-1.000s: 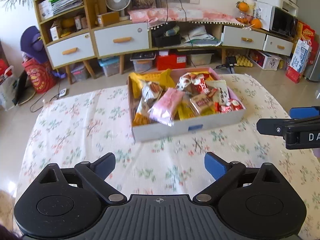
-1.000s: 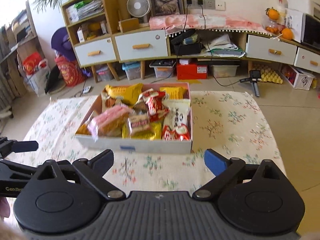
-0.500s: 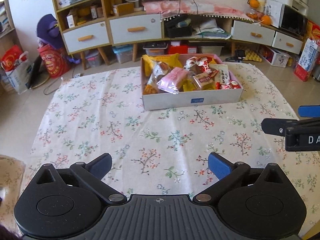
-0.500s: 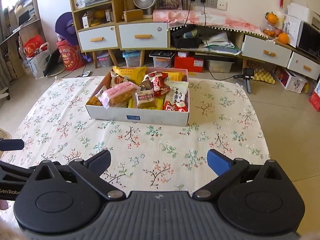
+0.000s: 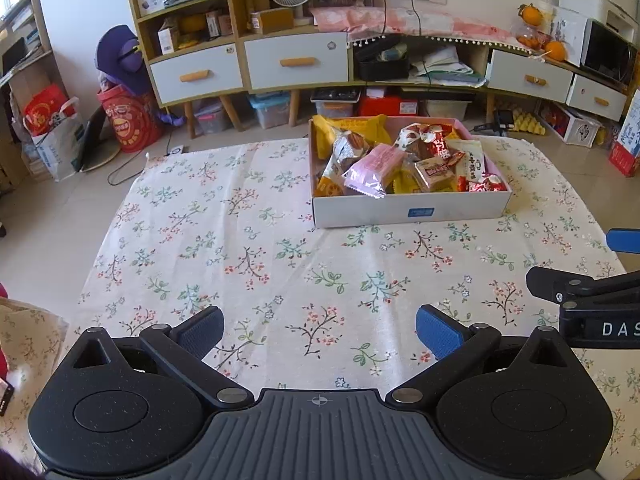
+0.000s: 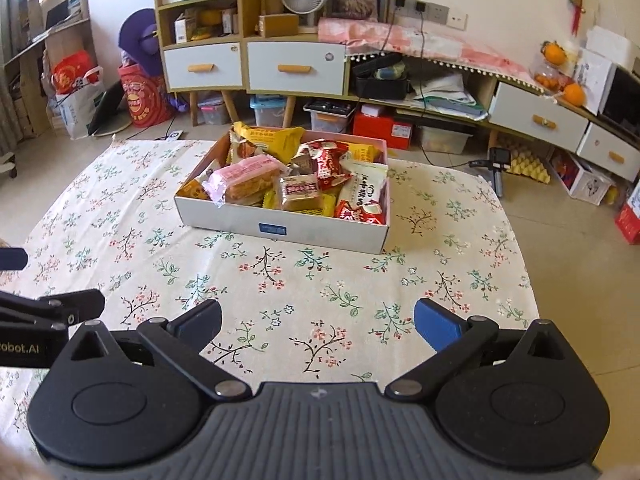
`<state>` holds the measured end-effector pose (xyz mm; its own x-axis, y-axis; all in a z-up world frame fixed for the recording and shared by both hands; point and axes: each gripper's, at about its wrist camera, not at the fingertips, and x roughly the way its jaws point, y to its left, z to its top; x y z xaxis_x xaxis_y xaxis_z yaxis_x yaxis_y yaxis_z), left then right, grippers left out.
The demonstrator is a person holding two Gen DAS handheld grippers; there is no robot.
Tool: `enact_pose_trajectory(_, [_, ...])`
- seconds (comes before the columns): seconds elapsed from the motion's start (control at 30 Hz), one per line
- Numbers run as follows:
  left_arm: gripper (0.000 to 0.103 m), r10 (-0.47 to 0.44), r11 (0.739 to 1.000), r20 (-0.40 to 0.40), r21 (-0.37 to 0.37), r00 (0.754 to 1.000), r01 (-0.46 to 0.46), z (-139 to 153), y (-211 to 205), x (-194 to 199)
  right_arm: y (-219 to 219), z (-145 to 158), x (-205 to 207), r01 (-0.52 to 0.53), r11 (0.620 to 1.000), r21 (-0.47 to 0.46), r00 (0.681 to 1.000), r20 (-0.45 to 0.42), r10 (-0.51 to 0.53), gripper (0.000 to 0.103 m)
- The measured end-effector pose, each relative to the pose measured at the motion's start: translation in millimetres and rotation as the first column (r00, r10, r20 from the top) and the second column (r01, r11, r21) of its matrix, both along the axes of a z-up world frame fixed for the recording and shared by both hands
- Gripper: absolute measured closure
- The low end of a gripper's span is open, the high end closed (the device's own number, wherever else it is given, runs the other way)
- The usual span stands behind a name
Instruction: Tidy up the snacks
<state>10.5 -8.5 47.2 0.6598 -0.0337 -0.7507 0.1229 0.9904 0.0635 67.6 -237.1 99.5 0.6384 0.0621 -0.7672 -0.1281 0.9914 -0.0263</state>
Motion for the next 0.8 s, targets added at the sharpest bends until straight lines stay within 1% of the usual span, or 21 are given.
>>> enact_pose_trajectory(0.57, [0.0,-0.006,1.0,-0.003,0.019,1.0,0.006,-2.7,-3.8,-0.3,9.6,0.1,-2.7,-0.023,0.999,-0.048,1.0,0.007,0.023,0.0])
enact_pose_trajectory(0.8, [0.0,-0.008,1.0,-0.003,0.019,1.0,0.008,-2.9,-3.6,-0.3,10.0,0.3,-2.6,-0.022,0.998,-0.051,1.0,0.007,0.023,0.0])
